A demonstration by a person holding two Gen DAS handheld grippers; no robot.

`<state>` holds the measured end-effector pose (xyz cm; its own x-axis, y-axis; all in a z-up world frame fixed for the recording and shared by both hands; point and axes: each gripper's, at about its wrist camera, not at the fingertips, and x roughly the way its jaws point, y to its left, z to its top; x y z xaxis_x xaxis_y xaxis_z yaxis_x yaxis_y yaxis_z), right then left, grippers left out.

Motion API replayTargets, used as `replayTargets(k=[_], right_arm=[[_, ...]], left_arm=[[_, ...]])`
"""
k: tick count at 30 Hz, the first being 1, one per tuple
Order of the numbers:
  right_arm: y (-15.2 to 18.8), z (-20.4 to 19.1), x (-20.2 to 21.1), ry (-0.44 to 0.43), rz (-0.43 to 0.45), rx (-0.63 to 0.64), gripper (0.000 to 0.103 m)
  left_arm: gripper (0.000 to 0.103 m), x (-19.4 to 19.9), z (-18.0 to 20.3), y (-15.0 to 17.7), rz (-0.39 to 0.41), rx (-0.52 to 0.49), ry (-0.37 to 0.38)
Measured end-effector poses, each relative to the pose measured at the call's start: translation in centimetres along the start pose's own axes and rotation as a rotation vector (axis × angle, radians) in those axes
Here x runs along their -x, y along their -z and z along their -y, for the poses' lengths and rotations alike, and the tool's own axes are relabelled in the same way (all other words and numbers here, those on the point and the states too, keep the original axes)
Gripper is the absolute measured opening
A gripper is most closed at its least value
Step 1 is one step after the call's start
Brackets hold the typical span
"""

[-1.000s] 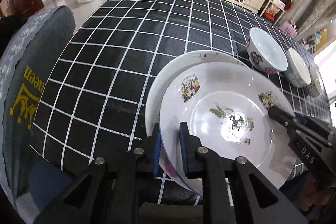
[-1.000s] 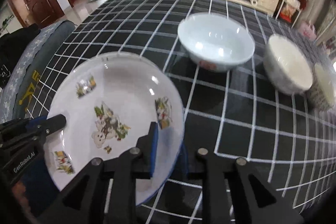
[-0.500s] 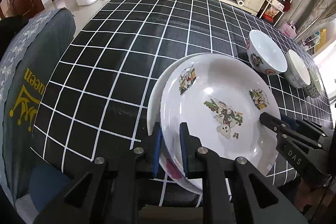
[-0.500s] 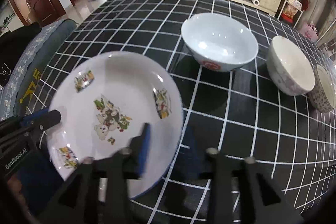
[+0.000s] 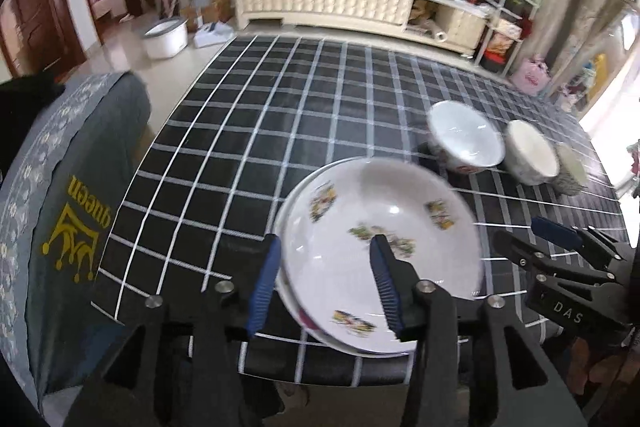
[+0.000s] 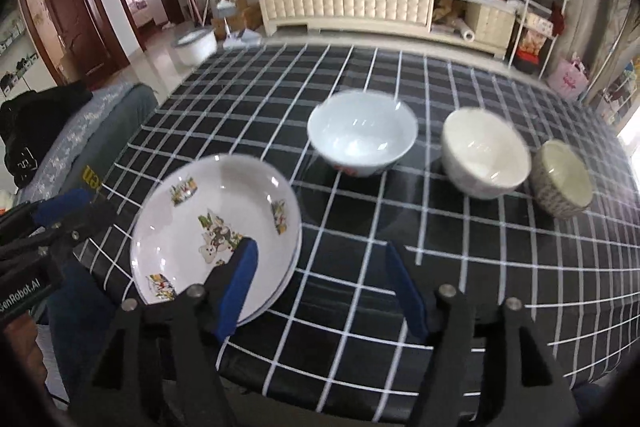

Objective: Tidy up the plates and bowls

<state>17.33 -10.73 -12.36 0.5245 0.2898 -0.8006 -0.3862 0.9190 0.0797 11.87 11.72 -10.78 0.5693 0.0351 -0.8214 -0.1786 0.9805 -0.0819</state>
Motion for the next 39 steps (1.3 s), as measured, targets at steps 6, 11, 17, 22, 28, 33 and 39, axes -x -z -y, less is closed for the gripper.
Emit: replayTargets(k=[6,11,17,22,28,33,39], right_arm=[[-0.4,1.7,3.4,0.009,0.060,-0.002,0.074],[-0.6,3.2,5.1,0.004,0.095,-0.015,0.075],[-1.2,5.2,6.1,-0.012,0.131,-0.038,0.078],[-2.1,6.6,6.1,0.014,0.129,-0.047,0.078],[-3.5,7.5,5.6,0.031,0.125,-0.057,0.078],[-4.8,8.1,4.6,0.028,0.117,-0.061,0.078],[-6.4,8.5,2.7,0.026,0.097,-0.057,0.078]], left_arm=[[0.054,3.2,3.4,-0.7,0.076,-0.076,0.040],[0.062,4.9,6.1,-0.8,0.111,-0.107,0.079],[0.069,5.7,8.8,-1.7,0.102,-0.134,0.144],[0.069,5.6,10.2,-3.0,0.108,-0.130,0.160],[0.069,4.5,11.2,-4.9,0.102,-0.133,0.178],[0.069,3.4,11.6,-6.4,0.100,-0.146,0.183],[0.069,1.8,11.8,-8.2,0.085,-0.151,0.188]])
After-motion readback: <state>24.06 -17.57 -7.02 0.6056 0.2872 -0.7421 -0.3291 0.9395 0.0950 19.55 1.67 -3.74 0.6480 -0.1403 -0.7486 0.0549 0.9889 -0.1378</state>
